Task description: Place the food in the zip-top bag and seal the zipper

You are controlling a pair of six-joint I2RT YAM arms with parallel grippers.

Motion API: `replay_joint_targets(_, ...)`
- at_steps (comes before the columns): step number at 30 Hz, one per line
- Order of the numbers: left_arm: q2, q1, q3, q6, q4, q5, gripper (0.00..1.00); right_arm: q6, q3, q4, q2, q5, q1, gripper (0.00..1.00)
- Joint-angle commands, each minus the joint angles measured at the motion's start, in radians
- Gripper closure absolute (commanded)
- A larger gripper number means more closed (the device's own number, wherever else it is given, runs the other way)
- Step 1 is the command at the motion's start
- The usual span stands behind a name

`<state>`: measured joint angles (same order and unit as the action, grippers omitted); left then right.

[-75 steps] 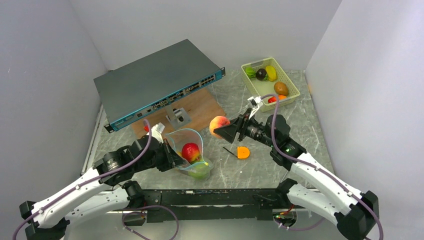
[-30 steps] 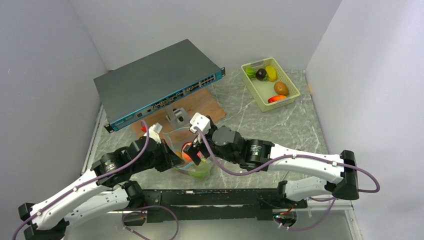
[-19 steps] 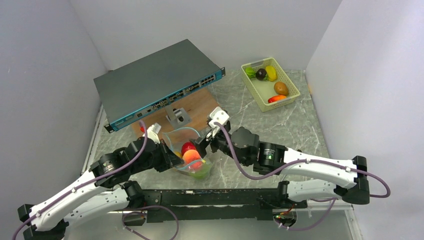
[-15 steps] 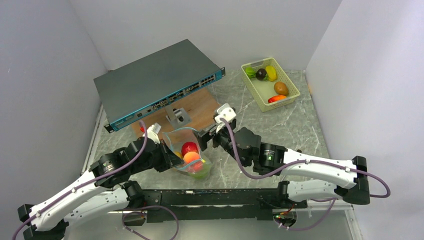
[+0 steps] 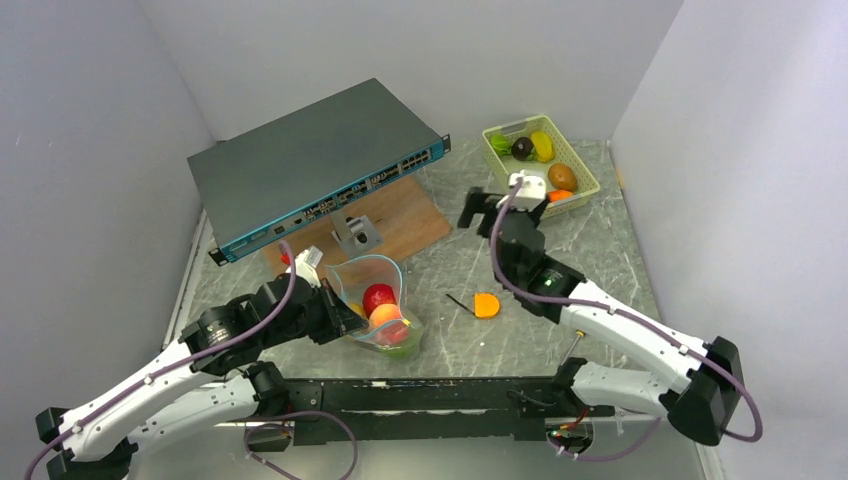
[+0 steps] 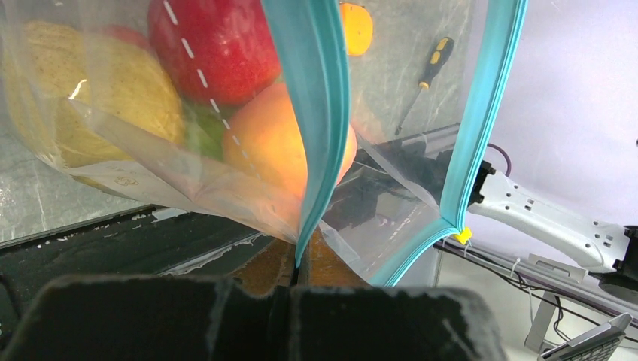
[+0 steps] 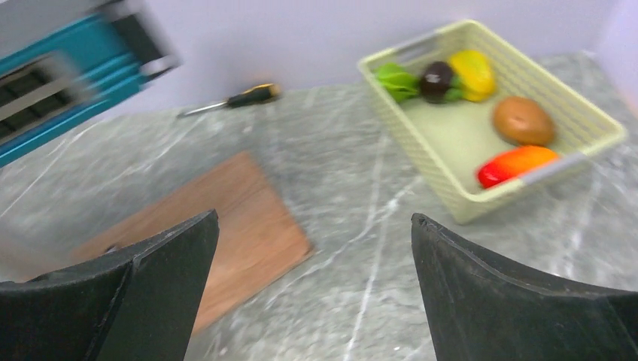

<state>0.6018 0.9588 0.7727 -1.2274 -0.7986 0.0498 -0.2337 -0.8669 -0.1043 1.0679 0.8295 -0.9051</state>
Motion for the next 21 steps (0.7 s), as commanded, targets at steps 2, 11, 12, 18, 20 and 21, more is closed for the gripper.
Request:
replay_joint_targets(2,0.022,0.003,0.018,-0.014,-0.010,-0.002,1.00,-0.131,0.039,-0.030,-0.014,0.018,0.184,0.01)
replay_joint_targets(11,0.039,0.004,0.034,-0.003,-0.022,0.002,1.00,-0.053,-0.111,-0.051,0.287,-0.048,0.517,0.01)
replay_joint_targets(12,0.039,0.003,0.032,-0.003,-0.022,-0.001,1.00,-0.032,-0.136,-0.054,0.330,-0.059,0.553,0.01)
replay_joint_targets(18,0.048,0.003,0.022,0.011,-0.006,-0.014,1.00,0.057,-0.412,0.065,0.627,-0.147,0.732,0.01)
replay_joint_targets(20,0.056,0.003,0.028,0.015,-0.013,-0.016,1.00,0.099,-0.526,0.144,0.725,-0.185,0.771,0.01)
replay_joint_targets(21,0.061,0.003,0.029,0.015,-0.018,-0.018,1.00,0.115,-0.587,0.185,0.775,-0.197,0.789,0.01)
